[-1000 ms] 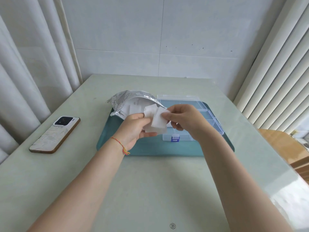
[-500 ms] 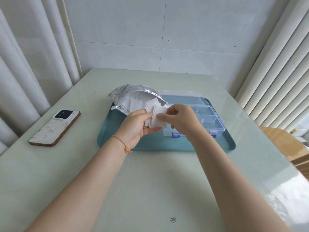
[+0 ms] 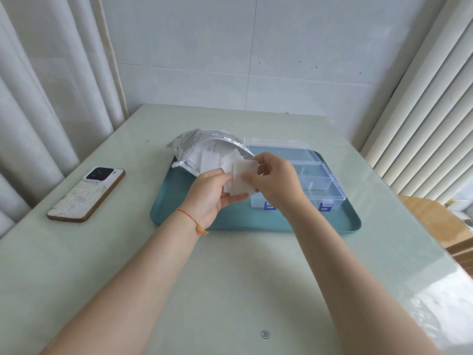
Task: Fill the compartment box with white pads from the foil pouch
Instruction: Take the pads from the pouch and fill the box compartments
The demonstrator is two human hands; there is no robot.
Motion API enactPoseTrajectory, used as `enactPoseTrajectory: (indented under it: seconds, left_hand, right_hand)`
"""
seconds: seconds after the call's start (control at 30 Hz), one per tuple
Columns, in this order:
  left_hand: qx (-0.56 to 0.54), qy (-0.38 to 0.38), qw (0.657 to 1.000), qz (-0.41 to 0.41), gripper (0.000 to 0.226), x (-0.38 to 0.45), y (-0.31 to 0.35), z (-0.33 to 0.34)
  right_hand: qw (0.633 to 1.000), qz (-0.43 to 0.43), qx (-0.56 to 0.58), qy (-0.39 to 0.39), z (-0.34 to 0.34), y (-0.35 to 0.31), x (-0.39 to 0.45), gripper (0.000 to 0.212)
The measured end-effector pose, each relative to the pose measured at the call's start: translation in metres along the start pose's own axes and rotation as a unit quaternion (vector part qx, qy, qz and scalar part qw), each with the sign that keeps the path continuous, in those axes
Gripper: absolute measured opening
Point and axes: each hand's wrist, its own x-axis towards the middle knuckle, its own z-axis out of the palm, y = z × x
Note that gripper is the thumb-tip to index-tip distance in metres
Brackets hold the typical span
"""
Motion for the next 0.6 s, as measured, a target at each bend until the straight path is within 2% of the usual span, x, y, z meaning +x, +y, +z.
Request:
enactPoseTrajectory:
  seconds: [0.13,0.23,0.33,0.4,0.5,0.6]
  left_hand:
    - [-0.017,0.021,1.000,-0.009,0.018,0.000,0.002,0.001]
    - [0.000,0.032,0.999,-0.010,0.018,0.000,0.002,0.000]
    - [0.012,0.046,0.999,-0.004,0.031,0.002,0.003,-0.003]
    - [0.020,0.058,0.998,-0.008,0.035,0.003,0.003,-0.004]
    - [0.022,0.027,0.999,-0.030,0.020,0.000,0.006,-0.003]
    - [0.022,-0.005,0.998,-0.051,0.028,-0.003,0.005,-0.001]
  right_hand:
    - [0.998,-0.035,-0.025,0.034,0.001,0.002,0.000,0.010]
    - [0.999,-0.036,-0.028,0.021,-0.003,0.000,-0.002,0.007]
    - [0.996,0.000,0.066,0.059,-0.018,-0.002,0.003,0.012]
    - [0.988,0.023,0.135,0.077,-0.032,-0.003,0.005,0.008]
    - [0.986,0.022,0.163,0.005,-0.034,-0.005,0.001,0.011]
    - [0.991,0.012,0.123,-0.042,-0.020,-0.009,-0.005,0.008]
